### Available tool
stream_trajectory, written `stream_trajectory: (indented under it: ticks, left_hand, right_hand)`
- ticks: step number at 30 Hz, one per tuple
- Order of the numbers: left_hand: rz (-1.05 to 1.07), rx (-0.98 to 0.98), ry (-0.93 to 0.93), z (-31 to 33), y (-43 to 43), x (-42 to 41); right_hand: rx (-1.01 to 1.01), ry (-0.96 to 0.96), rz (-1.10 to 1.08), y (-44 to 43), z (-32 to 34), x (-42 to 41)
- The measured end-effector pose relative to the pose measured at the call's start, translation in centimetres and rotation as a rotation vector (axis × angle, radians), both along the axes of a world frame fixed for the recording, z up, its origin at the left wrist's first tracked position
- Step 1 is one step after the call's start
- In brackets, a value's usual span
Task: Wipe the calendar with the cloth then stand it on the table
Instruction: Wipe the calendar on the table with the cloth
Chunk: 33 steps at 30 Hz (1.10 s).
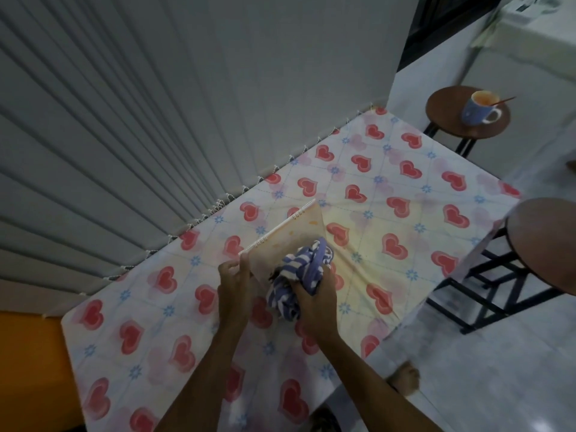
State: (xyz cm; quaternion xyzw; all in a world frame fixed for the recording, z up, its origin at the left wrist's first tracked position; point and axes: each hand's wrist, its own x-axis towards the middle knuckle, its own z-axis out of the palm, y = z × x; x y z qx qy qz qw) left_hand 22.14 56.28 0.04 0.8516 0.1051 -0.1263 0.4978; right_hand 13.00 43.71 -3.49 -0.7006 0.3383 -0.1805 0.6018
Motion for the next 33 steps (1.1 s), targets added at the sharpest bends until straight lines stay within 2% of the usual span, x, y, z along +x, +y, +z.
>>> stream_trajectory:
  ticks: [2, 5, 9, 13, 18, 22, 25, 33]
  left_hand:
    - [0.001, -0.039, -0.001, -0.1, -0.3, 0.0]
    - [-0.120, -0.005, -0.050, -0.6, -0.6, 0.5]
    - [-0.157, 0.002, -0.100, -0.8, -0.6, 1.2]
    - [-0.041, -0.161, 0.025, 0.0, -0.9, 2.0]
    - [0.125, -0.309, 0.159, 0.2, -1.2, 4.2]
    - [0.166, -0.321, 0.250, 0.2, -0.9, 5.5]
    - [0.206, -0.277, 0.329, 0.1, -0.8, 6.9]
    - [0.125, -0.339, 0.344, 0.2, 0.0, 7.4]
  right_hand:
    - [-0.001, 0.010, 0.002, 0.1, 0.0, 0.1]
    - [-0.004, 0.016, 0.016, 0.0, 0.0, 0.2]
    - [-0.002, 0.013, 0.015, -0.4, 0.4, 0.3]
    - [-0.051, -0.023, 0.031, -1.8, 1.2, 0.6]
    - [-0.247, 0.086, 0.169, -3.5, 2.3, 1.0]
    - [-0.512, 0.152, 0.275, -2.9, 2.9, 2.7]
    - [-0.547, 0.164, 0.377, -2.3, 3.0, 4.9]
    - [-0.862, 0.195, 0.685, -2.2, 0.3, 9.1]
